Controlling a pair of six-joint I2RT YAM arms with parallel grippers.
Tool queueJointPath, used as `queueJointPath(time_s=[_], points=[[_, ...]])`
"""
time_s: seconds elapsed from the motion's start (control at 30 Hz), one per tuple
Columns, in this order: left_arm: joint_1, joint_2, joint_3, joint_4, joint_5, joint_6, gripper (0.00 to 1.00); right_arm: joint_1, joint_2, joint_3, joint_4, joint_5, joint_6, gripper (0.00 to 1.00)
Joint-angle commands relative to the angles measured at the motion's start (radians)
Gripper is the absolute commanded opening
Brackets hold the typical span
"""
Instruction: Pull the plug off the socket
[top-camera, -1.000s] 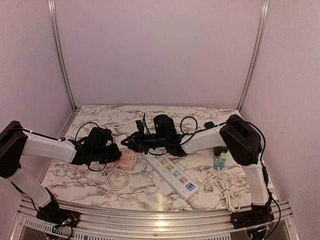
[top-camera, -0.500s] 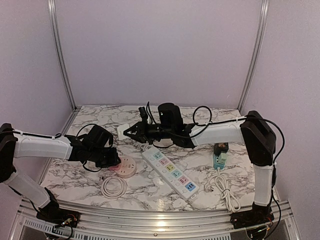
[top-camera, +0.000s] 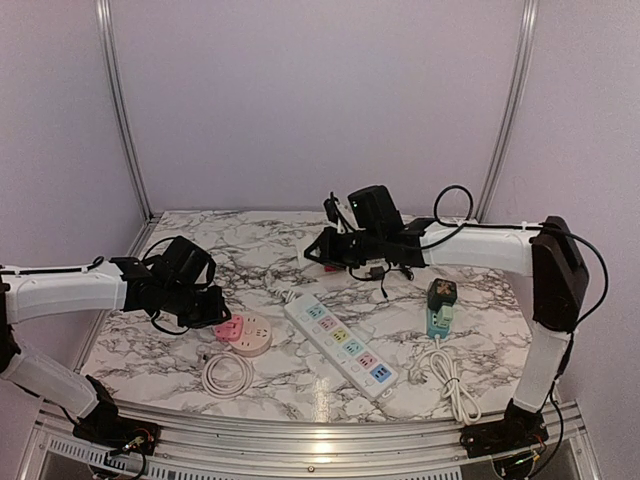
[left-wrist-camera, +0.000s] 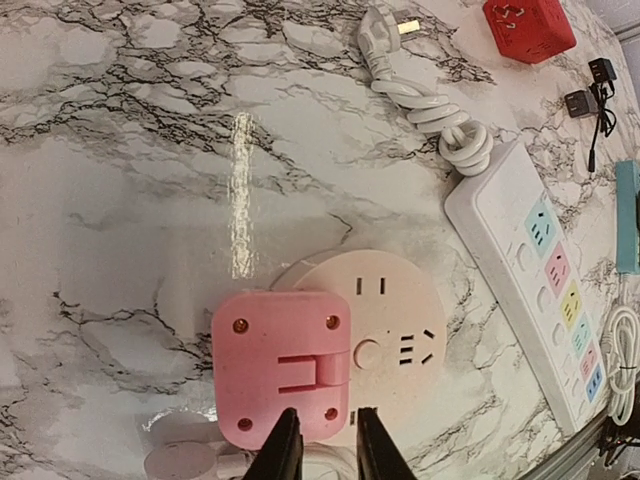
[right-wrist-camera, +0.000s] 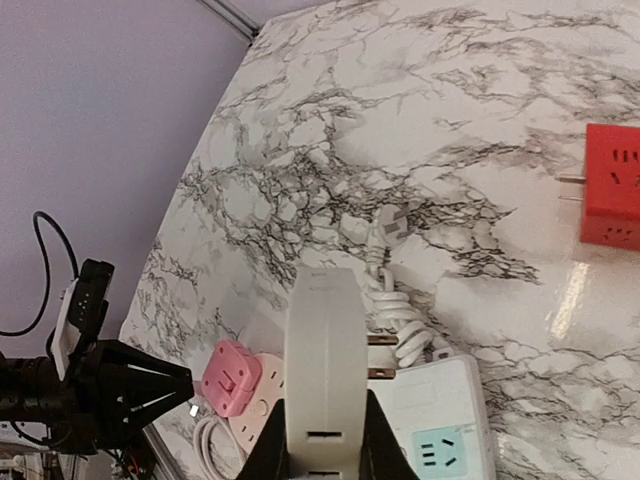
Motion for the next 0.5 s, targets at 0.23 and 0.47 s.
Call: queueJointPath(time_s=[0.23,0.47], points=[[0.094,-0.016,0.011,-0.059,0.020,0.050,0.23,-0.032,-0.030,0.089,-0.446,0.391,-0.349,0.00],[0.155,-0.041,-0.020,-0.063,0.037,0.063,0.26,-0.032,0.028,0.125,-0.536,0.495,-0.406,0.00]])
